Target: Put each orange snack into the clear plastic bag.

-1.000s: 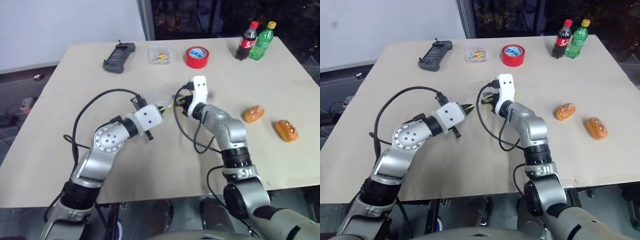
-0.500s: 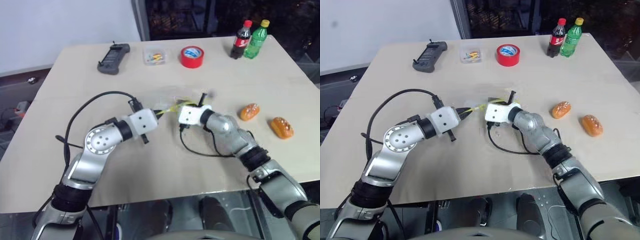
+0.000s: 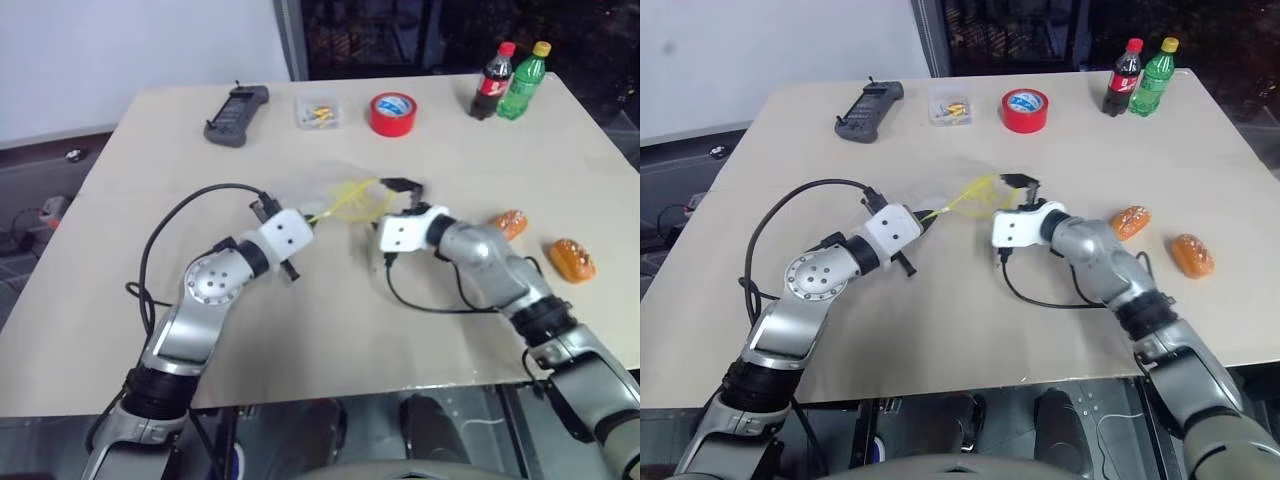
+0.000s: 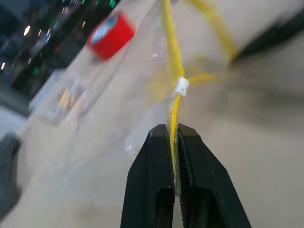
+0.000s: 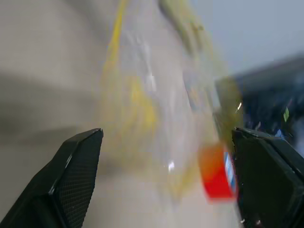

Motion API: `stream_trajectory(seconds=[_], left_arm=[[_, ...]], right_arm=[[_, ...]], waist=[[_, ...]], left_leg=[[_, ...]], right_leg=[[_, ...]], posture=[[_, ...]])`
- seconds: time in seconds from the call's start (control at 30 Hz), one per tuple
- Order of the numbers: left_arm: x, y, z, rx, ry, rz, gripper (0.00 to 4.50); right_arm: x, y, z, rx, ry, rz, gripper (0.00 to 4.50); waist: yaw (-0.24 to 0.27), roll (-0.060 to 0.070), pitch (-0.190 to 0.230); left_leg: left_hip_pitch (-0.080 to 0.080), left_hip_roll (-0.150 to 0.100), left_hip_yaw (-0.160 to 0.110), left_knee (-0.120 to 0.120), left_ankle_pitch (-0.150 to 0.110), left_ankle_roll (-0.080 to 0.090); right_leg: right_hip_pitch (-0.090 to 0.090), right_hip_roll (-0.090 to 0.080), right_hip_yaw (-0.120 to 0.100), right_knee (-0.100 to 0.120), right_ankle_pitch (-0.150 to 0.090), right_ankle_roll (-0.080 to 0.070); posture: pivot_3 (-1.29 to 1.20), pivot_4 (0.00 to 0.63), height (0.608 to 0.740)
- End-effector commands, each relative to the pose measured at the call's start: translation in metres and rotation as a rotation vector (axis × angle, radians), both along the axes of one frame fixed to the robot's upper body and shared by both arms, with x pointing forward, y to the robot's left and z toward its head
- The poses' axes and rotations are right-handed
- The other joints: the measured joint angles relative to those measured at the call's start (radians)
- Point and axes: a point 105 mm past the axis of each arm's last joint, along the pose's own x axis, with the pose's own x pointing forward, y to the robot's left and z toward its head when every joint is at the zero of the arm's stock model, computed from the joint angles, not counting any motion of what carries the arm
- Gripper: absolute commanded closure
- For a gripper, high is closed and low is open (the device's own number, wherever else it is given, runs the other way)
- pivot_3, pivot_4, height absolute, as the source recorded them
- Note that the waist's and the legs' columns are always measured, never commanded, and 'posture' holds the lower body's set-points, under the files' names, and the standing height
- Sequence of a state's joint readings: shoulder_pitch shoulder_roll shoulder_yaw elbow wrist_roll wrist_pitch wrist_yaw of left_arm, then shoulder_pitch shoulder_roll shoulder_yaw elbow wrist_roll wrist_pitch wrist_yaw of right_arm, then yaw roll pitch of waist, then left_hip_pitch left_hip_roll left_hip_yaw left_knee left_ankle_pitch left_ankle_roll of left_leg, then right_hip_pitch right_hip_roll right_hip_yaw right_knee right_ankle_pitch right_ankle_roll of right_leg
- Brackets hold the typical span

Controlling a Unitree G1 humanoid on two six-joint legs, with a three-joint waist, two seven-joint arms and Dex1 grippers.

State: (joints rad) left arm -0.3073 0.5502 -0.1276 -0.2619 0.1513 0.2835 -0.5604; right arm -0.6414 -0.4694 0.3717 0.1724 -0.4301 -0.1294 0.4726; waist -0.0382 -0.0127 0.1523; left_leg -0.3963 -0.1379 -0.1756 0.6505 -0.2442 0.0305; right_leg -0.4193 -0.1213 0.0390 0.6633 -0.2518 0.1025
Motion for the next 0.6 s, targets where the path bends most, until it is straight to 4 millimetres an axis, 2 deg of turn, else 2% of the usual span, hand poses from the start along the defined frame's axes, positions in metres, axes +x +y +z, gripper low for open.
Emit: stream_trajectory(seconds=[0.03,0.1,0.13,0.17,0.23,0.33,0.47,0.6], left_arm=[[0.006,-0.002,0.010,-0.025,-0.039,0.034,4.50],[0.010,-0.003,0.012,-0.049,-0.040,0.044,4.50],[0.011,-0.004,0.013,-0.052,-0.041,0.043,4.50],[0.012,-0.007,0.014,-0.055,-0.042,0.039,4.50],[0.013,-0.009,0.014,-0.056,-0.043,0.034,4.50],[0.014,-0.011,0.013,-0.052,-0.039,0.023,4.50],[0.015,-0.012,0.012,-0.049,-0.035,0.016,4.50],[0.016,-0.016,0.013,-0.045,-0.034,0.004,4.50]], right_arm=[[-0.017,-0.029,0.036,0.196,0.069,-0.072,0.03],[-0.017,-0.054,0.042,0.316,0.103,-0.199,0.03],[-0.012,-0.080,0.040,0.443,0.131,-0.369,0.03],[-0.011,-0.104,0.032,0.487,0.128,-0.538,0.03],[-0.014,-0.131,0.022,0.526,0.115,-0.753,0.03],[-0.021,-0.142,0.010,0.744,0.196,-0.962,0.03],[-0.025,-0.140,0.000,0.958,0.276,-1.115,0.03],[-0.022,-0.140,-0.012,1.037,0.294,-1.229,0.03]], waist=[[0.005,0.000,0.000],[0.011,0.000,0.000],[0.013,0.000,0.000],[0.015,0.000,0.000],[0.022,0.000,-0.001],[0.020,0.000,-0.001],[0.016,0.001,-0.001],[0.022,0.001,-0.001]], left_leg=[[0.000,0.000,0.000,0.000,0.000,0.000],[0.000,0.000,0.000,0.000,0.000,0.000],[0.000,0.000,0.000,0.000,0.000,0.000],[0.000,0.000,0.000,0.001,0.000,0.000],[0.000,0.001,0.000,0.001,0.000,0.000],[0.000,0.001,0.002,0.001,0.000,0.000],[0.000,0.002,0.004,0.000,0.000,0.000],[0.000,0.001,0.004,0.001,0.000,0.000]], right_leg=[[0.000,0.000,0.000,0.000,0.000,0.000],[0.000,0.000,0.000,0.000,0.000,0.000],[0.000,0.000,0.000,0.000,0.000,0.000],[0.000,0.000,0.000,0.000,0.000,0.000],[0.000,0.000,0.000,0.001,0.001,-0.001],[-0.001,0.000,0.002,0.001,0.001,-0.001],[-0.003,0.001,0.003,0.003,0.001,-0.001],[-0.003,0.001,0.003,0.003,0.002,-0.002]], posture=[[0.00,0.150,0.740],[0.00,0.150,0.740],[0.00,0.150,0.740],[0.00,0.150,0.740],[0.00,0.150,0.740],[0.00,0.150,0.740],[0.00,0.150,0.740],[0.00,0.150,0.740]])
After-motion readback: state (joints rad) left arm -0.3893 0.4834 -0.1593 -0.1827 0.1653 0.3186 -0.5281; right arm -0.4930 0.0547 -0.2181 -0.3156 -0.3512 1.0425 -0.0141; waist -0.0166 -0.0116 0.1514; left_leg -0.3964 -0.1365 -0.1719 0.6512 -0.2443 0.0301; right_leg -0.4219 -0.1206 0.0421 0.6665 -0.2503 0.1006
